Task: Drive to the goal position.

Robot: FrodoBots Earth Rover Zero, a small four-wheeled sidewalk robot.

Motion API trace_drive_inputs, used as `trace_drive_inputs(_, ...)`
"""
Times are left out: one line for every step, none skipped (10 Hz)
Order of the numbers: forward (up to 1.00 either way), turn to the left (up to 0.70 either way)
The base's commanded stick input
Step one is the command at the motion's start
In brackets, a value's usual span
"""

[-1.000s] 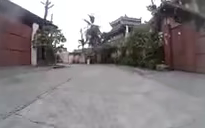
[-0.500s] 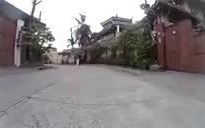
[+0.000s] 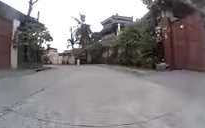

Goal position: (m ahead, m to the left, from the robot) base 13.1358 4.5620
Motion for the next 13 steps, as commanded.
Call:
trace_drive_inputs(1.00,0.00)
trace_drive_inputs(1.00,0.00)
trace_drive_inputs(1.00,0.00)
trace_drive_inputs(1.00,0.00)
trace_drive_inputs(1.00,0.00)
trace_drive_inputs(1.00,0.00)
trace_drive_inputs(1.00,0.00)
trace_drive_inputs(1.00,0.00)
trace_drive_inputs(1.00,0.00)
trace_drive_inputs(1.00,0.00)
trace_drive_inputs(1.00,0.00)
trace_drive_inputs(1.00,0.00)
trace_drive_inputs(1.00,0.00)
